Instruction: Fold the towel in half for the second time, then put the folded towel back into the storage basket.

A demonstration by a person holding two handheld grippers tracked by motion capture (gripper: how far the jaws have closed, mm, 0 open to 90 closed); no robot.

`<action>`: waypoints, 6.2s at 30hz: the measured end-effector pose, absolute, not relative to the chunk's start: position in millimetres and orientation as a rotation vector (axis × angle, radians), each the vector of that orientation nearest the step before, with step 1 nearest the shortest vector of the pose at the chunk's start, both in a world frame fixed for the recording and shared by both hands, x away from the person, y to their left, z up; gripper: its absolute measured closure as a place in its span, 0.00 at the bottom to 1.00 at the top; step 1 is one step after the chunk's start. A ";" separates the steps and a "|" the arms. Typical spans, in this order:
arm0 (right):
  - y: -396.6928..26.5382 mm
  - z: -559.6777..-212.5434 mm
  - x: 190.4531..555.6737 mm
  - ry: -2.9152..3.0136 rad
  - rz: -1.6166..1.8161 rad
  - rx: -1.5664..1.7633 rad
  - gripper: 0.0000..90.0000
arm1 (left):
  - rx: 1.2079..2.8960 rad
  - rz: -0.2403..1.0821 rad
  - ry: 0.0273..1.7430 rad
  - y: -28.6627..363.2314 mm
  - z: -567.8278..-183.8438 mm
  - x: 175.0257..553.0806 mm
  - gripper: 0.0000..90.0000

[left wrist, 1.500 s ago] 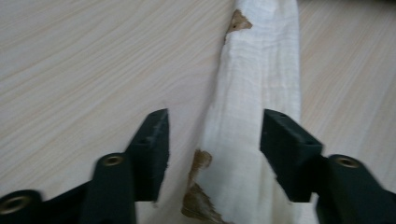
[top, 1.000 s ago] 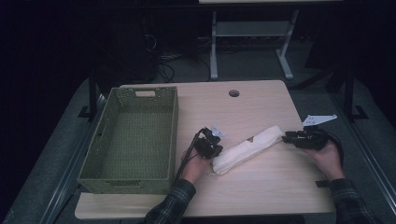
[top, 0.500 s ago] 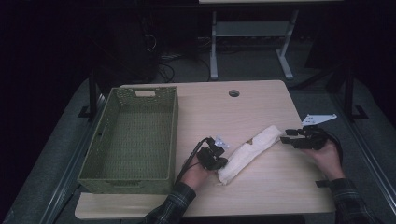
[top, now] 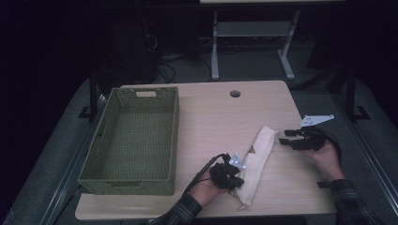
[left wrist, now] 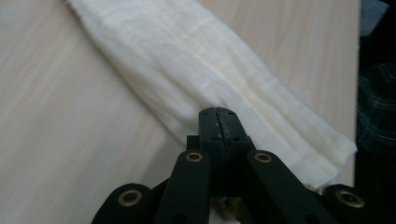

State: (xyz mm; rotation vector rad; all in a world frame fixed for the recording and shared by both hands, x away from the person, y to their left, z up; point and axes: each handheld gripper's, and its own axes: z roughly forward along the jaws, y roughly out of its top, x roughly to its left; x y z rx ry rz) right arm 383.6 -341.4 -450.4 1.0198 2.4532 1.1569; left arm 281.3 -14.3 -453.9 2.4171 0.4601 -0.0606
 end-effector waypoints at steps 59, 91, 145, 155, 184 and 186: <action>-299.7 -471.8 437.9 2.610 1.085 0.942 0.70 | 2.348 0.006 0.238 -20.0 -436.9 315.6 0.38; -218.8 -451.5 448.7 2.777 1.172 0.607 0.91 | 2.491 -0.039 0.020 -33.4 -457.4 301.3 0.30; -228.5 -422.5 445.4 2.795 1.312 0.580 0.91 | 2.307 -0.069 0.277 -6.7 -399.8 324.6 0.91; -226.6 -405.2 448.0 2.782 1.309 0.531 0.91 | 2.282 -0.022 0.305 3.6 -370.6 323.0 0.91; -174.8 -349.8 472.7 2.736 1.407 0.508 0.91 | 2.274 0.032 0.300 65.3 -305.9 341.6 0.91; -169.3 -347.4 473.8 2.736 1.401 0.504 0.91 | 2.270 0.035 0.291 72.3 -301.5 344.2 0.91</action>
